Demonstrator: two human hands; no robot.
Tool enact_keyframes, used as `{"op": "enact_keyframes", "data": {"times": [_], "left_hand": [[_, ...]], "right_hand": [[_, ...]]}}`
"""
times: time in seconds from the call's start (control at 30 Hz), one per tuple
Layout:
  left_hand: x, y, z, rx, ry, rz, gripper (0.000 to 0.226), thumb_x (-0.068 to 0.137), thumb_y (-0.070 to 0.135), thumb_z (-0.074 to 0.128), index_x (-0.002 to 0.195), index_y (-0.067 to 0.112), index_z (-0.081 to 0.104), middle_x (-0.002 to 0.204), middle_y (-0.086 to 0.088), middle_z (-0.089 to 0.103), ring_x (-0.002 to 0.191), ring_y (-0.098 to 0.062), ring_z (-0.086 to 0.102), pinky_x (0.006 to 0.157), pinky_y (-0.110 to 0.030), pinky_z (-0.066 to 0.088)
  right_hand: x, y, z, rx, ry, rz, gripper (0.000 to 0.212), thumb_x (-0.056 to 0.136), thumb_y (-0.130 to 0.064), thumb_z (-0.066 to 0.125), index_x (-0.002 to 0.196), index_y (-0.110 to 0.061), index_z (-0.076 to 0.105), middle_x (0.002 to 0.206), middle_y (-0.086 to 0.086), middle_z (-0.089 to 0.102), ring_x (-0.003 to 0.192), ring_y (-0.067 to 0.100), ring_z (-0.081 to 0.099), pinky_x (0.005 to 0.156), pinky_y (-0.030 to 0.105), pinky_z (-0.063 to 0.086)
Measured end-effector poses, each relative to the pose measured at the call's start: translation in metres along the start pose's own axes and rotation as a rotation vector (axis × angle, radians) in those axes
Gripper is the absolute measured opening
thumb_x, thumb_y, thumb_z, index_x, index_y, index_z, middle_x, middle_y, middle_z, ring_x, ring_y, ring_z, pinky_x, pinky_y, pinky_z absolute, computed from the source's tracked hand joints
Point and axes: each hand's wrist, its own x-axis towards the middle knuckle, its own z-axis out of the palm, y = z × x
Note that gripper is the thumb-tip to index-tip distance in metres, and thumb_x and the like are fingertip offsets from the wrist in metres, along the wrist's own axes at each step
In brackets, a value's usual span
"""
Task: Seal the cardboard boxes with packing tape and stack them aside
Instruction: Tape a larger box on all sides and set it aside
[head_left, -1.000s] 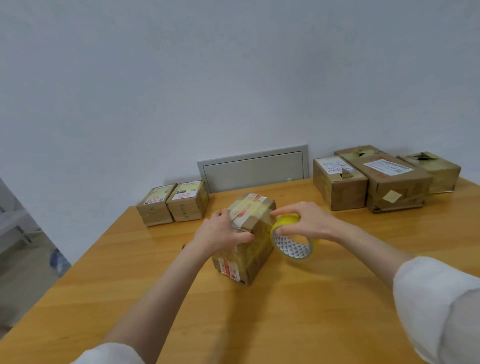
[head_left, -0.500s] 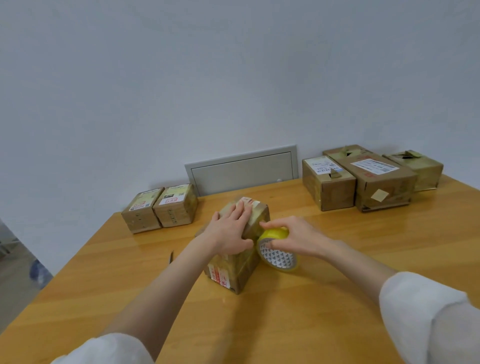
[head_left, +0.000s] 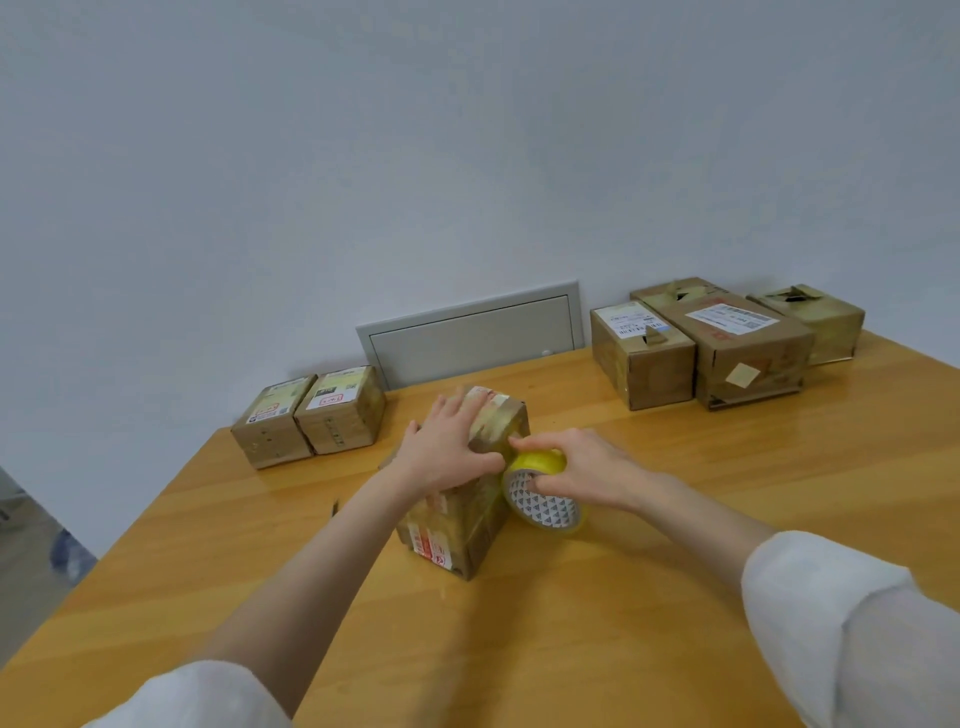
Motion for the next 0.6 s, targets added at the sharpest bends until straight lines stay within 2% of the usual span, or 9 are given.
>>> {"op": "enact_keyframes", "data": {"times": [0.1,0.17,0.2,0.23,0.3,0.37,0.47,0.53,0.6], "left_hand": [[-0.002,0.002,-0.003,0.053,-0.012,-0.209,0.094,0.075,0.059,0.063,0.150,0.029,0.013,0.157,-0.013,0.015,0.142,-0.035,0.020,0.107,-0.057,0.031],[-0.003,0.002,-0.005,0.074,-0.026,-0.262,0.094,0.071,0.063,0.064,0.147,0.027,0.021,0.144,-0.015,0.034,0.128,-0.034,0.040,0.099,-0.051,0.044],[-0.004,0.002,-0.007,0.029,-0.014,-0.269,0.092,0.069,0.062,0.066,0.144,0.026,0.027,0.136,-0.013,0.042,0.120,-0.031,0.047,0.094,-0.047,0.048],[-0.005,0.001,-0.010,-0.080,0.004,-0.269,0.087,0.069,0.059,0.069,0.140,0.024,0.035,0.127,-0.011,0.049,0.113,-0.028,0.051,0.091,-0.044,0.050],[-0.009,-0.005,-0.014,-0.466,0.036,-0.277,0.064,0.071,0.045,0.075,0.124,0.021,0.049,0.109,-0.004,0.059,0.099,-0.023,0.059,0.084,-0.040,0.054],[-0.014,-0.013,-0.015,-0.813,0.035,-0.322,0.051,0.073,0.034,0.077,0.114,0.017,0.053,0.097,-0.005,0.066,0.088,-0.023,0.067,0.078,-0.040,0.058],[-0.021,-0.023,-0.011,-1.056,0.047,-0.375,0.058,0.076,0.030,0.076,0.126,0.011,0.055,0.099,-0.012,0.071,0.082,-0.025,0.071,0.064,-0.034,0.058],[-0.023,-0.028,-0.009,-1.139,0.068,-0.374,0.049,0.077,0.028,0.076,0.120,0.012,0.060,0.092,-0.010,0.073,0.072,-0.021,0.072,0.054,-0.029,0.055],[-0.025,-0.033,-0.007,-1.186,0.080,-0.377,0.038,0.077,0.028,0.076,0.111,0.015,0.063,0.084,-0.007,0.074,0.069,-0.019,0.072,0.054,-0.029,0.056]], "right_hand": [[-0.004,-0.003,-0.003,-0.090,-0.009,-0.007,0.062,0.079,-0.034,0.061,0.134,-0.055,0.042,0.130,-0.007,0.058,0.067,0.004,0.052,0.056,0.027,0.047],[-0.004,-0.007,-0.010,-0.176,0.004,-0.034,0.061,0.078,-0.032,0.060,0.132,-0.056,0.044,0.133,-0.009,0.057,0.079,0.007,0.056,0.058,0.024,0.045],[-0.004,-0.010,-0.015,-0.188,0.020,-0.051,0.058,0.077,-0.033,0.061,0.130,-0.055,0.047,0.134,-0.011,0.056,0.091,0.009,0.058,0.064,0.025,0.048],[-0.003,-0.013,-0.021,-0.165,0.046,-0.064,0.056,0.077,-0.035,0.063,0.128,-0.053,0.050,0.135,-0.012,0.056,0.103,0.011,0.058,0.074,0.027,0.051],[-0.001,-0.019,-0.035,0.009,0.135,-0.086,0.058,0.074,-0.038,0.073,0.128,-0.045,0.055,0.132,-0.013,0.058,0.118,0.012,0.054,0.091,0.029,0.047],[0.001,-0.023,-0.049,0.252,0.220,-0.107,0.061,0.071,-0.028,0.080,0.128,-0.033,0.058,0.126,-0.009,0.060,0.118,0.012,0.054,0.097,0.027,0.043],[0.003,-0.029,-0.058,0.384,0.245,-0.123,0.056,0.072,-0.016,0.080,0.123,-0.026,0.061,0.115,-0.005,0.061,0.105,0.014,0.057,0.089,0.030,0.048],[0.009,-0.034,-0.057,0.383,0.252,-0.149,0.051,0.071,-0.015,0.079,0.118,-0.028,0.062,0.110,-0.005,0.063,0.099,0.012,0.058,0.082,0.025,0.048],[0.014,-0.040,-0.056,0.407,0.254,-0.158,0.048,0.071,-0.018,0.080,0.114,-0.031,0.064,0.107,-0.007,0.065,0.096,0.009,0.060,0.075,0.017,0.048]]}}
